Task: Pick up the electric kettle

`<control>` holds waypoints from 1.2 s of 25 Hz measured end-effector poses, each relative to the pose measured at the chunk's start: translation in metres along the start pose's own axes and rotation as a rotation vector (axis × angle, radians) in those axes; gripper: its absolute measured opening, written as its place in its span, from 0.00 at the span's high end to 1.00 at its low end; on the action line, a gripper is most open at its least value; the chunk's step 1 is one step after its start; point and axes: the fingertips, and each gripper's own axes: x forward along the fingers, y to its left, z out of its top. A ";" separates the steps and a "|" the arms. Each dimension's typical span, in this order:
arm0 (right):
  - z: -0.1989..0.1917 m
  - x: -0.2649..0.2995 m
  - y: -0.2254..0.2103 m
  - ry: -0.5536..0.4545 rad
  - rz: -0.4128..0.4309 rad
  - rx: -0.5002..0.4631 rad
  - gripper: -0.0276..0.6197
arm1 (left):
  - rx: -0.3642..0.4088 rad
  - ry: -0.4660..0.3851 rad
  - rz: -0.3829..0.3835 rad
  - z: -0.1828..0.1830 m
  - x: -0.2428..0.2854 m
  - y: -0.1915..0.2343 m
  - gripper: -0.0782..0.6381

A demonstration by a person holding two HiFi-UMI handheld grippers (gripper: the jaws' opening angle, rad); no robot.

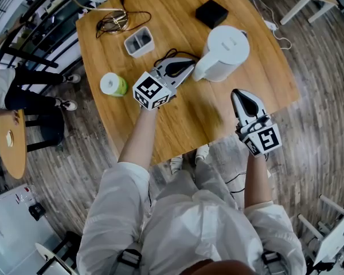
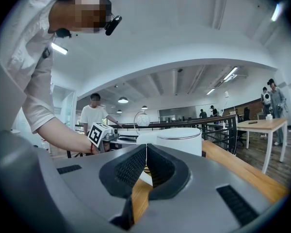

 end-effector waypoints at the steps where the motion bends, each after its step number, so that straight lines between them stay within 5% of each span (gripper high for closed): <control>1: -0.001 -0.001 0.000 0.004 0.000 -0.006 0.94 | 0.003 0.011 -0.011 -0.003 0.001 -0.004 0.88; 12: -0.002 -0.003 0.006 0.016 0.002 -0.019 0.94 | 0.008 0.038 -0.105 -0.019 0.022 -0.063 0.88; 30: -0.005 -0.012 0.000 0.009 -0.079 0.006 0.94 | -0.128 -0.068 -0.104 -0.017 0.077 -0.101 0.88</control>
